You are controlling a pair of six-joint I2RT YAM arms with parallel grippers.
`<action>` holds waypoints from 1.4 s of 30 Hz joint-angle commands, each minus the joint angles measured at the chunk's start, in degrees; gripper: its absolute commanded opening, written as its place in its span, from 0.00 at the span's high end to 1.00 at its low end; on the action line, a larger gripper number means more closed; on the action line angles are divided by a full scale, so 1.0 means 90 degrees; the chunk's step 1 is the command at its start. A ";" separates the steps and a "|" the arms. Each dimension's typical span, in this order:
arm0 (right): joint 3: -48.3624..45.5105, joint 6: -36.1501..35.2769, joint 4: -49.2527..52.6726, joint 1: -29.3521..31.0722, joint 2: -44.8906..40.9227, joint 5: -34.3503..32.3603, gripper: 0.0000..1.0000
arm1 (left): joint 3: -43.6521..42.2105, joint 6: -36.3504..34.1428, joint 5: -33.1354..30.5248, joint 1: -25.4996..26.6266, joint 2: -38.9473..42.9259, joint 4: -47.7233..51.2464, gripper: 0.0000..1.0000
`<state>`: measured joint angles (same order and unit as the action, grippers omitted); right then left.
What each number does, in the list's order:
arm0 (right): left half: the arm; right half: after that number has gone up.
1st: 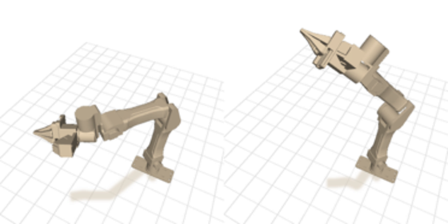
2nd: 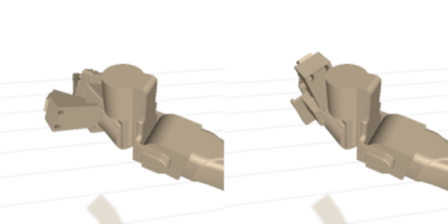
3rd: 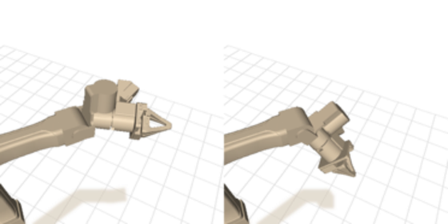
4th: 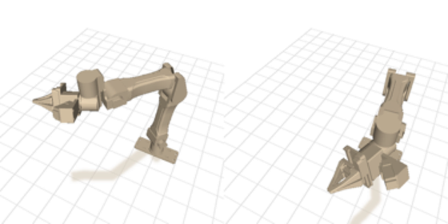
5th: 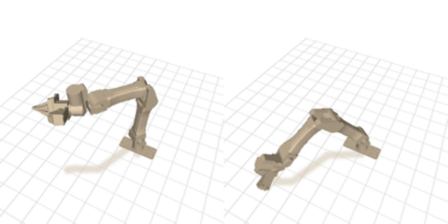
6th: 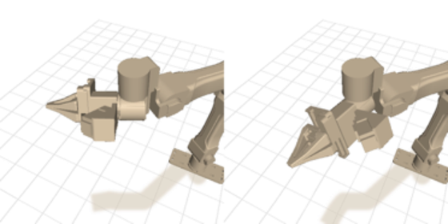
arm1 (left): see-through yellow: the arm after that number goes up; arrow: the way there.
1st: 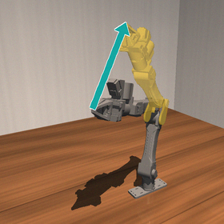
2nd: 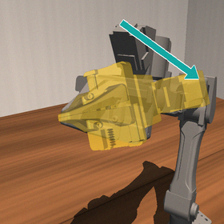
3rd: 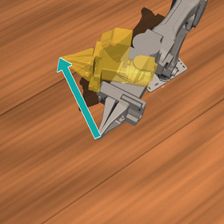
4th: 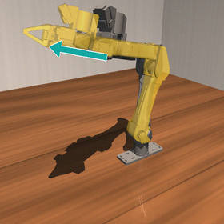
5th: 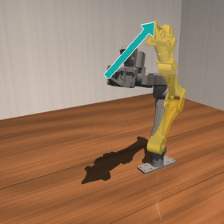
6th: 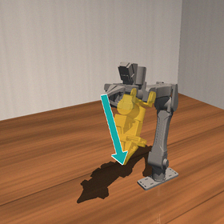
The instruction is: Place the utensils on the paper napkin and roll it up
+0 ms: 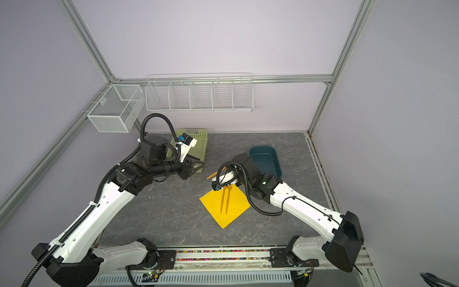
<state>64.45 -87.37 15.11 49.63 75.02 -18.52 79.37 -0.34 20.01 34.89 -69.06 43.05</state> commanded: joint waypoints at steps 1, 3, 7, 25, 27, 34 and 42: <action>-0.0139 -0.1013 -0.0460 0.0285 -0.0094 -0.0594 0.93 | 0.0230 -0.0044 0.0306 0.0113 -0.0234 0.0607 0.64; -0.0228 -0.1258 -0.0740 0.0432 -0.0127 -0.0777 0.93 | 0.0305 -0.0054 0.0371 0.0189 -0.0367 0.0770 0.62; -0.0309 -0.1561 -0.0999 0.0649 -0.0196 -0.0892 0.93 | 0.0244 -0.0086 0.0566 0.0273 -0.0561 0.0894 0.61; -0.0286 -0.1794 -0.0981 0.0971 -0.0348 -0.1001 0.93 | -0.0098 -0.0294 0.0889 0.0371 -0.1003 0.1091 0.66; -0.0277 -0.1788 -0.0968 0.0986 -0.0367 -0.0981 0.93 | -0.0104 -0.0294 0.0845 0.0371 -0.1018 0.1096 0.71; -0.0271 -0.1695 -0.0811 0.0987 -0.0413 -0.0955 0.93 | -0.0137 -0.0302 0.0743 0.0371 -0.0968 0.0977 0.89; 0.0281 0.0224 0.0421 0.0858 -0.0506 -0.0531 0.72 | -0.0206 -0.0196 0.0084 0.0371 -0.0724 0.0616 0.94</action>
<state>64.82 -94.56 14.06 57.93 72.69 -25.30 78.28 -2.15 25.15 38.65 -77.43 50.37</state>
